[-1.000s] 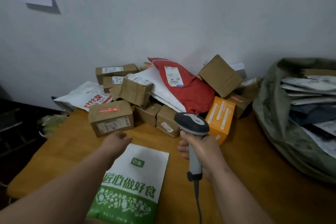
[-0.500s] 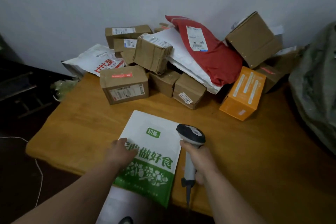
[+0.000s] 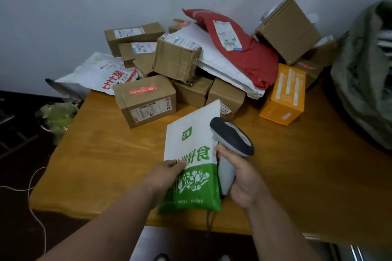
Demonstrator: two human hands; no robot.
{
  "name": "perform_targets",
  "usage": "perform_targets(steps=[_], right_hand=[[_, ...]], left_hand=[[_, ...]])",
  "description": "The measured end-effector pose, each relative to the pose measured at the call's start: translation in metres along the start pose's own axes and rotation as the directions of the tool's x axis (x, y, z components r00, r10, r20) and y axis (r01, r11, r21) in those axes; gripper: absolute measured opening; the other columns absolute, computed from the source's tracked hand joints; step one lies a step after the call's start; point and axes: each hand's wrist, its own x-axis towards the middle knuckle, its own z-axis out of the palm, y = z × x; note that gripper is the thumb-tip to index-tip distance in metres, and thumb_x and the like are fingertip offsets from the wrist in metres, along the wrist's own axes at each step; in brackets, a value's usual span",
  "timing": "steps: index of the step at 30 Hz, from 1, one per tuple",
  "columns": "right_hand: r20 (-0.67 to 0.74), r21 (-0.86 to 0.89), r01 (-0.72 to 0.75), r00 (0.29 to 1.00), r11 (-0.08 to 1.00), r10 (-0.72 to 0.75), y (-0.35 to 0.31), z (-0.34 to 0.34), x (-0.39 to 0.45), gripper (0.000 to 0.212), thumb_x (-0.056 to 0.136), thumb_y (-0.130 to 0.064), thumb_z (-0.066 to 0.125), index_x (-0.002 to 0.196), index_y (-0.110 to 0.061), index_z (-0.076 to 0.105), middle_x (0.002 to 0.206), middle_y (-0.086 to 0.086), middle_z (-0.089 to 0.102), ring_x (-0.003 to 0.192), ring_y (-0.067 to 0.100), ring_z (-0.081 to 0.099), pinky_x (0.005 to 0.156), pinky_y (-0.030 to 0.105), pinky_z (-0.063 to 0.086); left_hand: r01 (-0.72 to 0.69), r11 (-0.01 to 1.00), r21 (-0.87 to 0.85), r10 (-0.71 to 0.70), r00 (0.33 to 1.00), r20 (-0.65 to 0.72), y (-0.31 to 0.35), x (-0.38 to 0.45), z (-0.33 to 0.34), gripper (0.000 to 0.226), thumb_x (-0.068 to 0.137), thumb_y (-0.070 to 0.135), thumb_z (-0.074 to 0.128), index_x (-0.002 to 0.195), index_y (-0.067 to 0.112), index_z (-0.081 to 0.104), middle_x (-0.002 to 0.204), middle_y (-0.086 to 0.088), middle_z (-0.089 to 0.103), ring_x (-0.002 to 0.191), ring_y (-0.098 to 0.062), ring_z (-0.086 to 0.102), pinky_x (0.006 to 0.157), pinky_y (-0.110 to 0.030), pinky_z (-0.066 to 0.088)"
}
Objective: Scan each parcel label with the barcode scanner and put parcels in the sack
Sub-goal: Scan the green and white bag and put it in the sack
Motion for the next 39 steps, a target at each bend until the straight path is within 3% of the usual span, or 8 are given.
perform_targets(steps=[3,6,8,11,15,19,25,39], right_hand=[[0.073,-0.003,0.038,0.997,0.999,-0.037,-0.016,0.023,-0.016,0.029,0.076,-0.027,0.068,0.101,-0.011,0.073,0.114,0.018,0.072,0.107,0.03,0.069,0.084,0.04,0.055],[0.106,-0.079,0.046,0.994,0.996,-0.038,-0.022,0.042,-0.027,0.03,0.077,-0.026,0.067,0.103,-0.011,0.071,0.113,0.016,0.073,0.108,0.029,0.069,0.076,0.033,0.058],[0.109,-0.098,0.083,0.991,0.992,-0.073,-0.022,0.047,-0.029,0.034,0.077,-0.022,0.07,0.109,-0.012,0.07,0.11,0.014,0.074,0.103,0.026,0.071,0.07,0.03,0.059],[0.088,-0.134,0.094,0.993,0.987,-0.083,-0.022,0.051,-0.032,0.036,0.073,-0.023,0.073,0.108,-0.016,0.071,0.105,0.013,0.076,0.096,0.026,0.073,0.074,0.036,0.058],[-0.038,-0.176,0.016,0.999,0.984,-0.023,-0.017,0.041,-0.029,0.046,0.066,-0.029,0.077,0.109,-0.014,0.07,0.106,0.014,0.075,0.099,0.031,0.071,0.079,0.039,0.055],[-0.144,-0.159,0.002,0.989,0.987,-0.025,-0.023,0.018,-0.028,0.025,0.085,-0.022,0.073,0.107,-0.01,0.07,0.098,0.015,0.073,0.093,0.031,0.072,0.079,0.039,0.055],[-0.18,-0.163,0.063,0.979,0.985,-0.093,-0.041,-0.012,-0.036,0.018,0.087,-0.023,0.073,0.095,-0.007,0.071,0.082,0.015,0.072,0.077,0.029,0.071,0.069,0.036,0.054],[0.107,-0.527,0.365,0.925,0.768,-0.366,-0.092,-0.015,-0.1,0.007,0.09,-0.023,0.071,0.093,-0.018,0.072,0.078,0.014,0.074,0.074,0.028,0.074,0.067,0.031,0.056]], left_hand=[[0.001,0.956,-0.293,0.041,0.99,0.136,0.021,-0.018,-0.004,0.041,0.101,0.045,0.049,0.125,0.014,0.062,0.116,-0.015,0.068,0.103,-0.031,0.065,0.082,-0.04,0.054],[0.121,0.858,-0.499,0.122,0.896,0.428,0.039,-0.03,-0.017,0.073,0.089,0.074,0.038,0.126,0.017,0.063,0.123,-0.024,0.066,0.114,-0.042,0.063,0.095,-0.055,0.051],[0.133,0.879,-0.458,0.106,0.882,0.459,0.044,-0.033,-0.025,0.077,0.081,0.08,0.045,0.128,0.021,0.062,0.126,-0.024,0.065,0.117,-0.041,0.062,0.099,-0.055,0.049],[0.092,0.94,-0.329,0.045,0.922,0.385,0.041,-0.035,-0.03,0.066,0.072,0.046,0.083,0.126,0.015,0.063,0.118,-0.019,0.07,0.115,-0.038,0.063,0.099,-0.054,0.05],[0.083,0.979,-0.186,-0.062,0.991,0.119,0.032,-0.038,-0.026,0.019,0.095,0.003,0.056,0.107,0.012,0.068,0.095,-0.014,0.073,0.093,-0.03,0.068,0.077,-0.044,0.057],[0.092,0.974,-0.209,-0.1,0.995,-0.029,0.02,-0.042,-0.021,0.024,0.099,0.0,0.048,0.108,0.012,0.066,0.091,-0.014,0.074,0.087,-0.031,0.07,0.075,-0.042,0.057],[0.041,0.913,-0.407,-0.087,0.992,-0.094,0.021,-0.044,-0.012,0.028,0.099,-0.004,0.041,0.116,0.007,0.06,0.098,-0.019,0.073,0.088,-0.035,0.07,0.071,-0.043,0.056],[-0.317,0.733,-0.602,0.172,0.942,-0.288,0.119,-0.085,-0.013,0.027,0.1,-0.005,0.038,0.11,0.011,0.057,0.099,-0.017,0.071,0.086,-0.034,0.07,0.067,-0.043,0.055]])
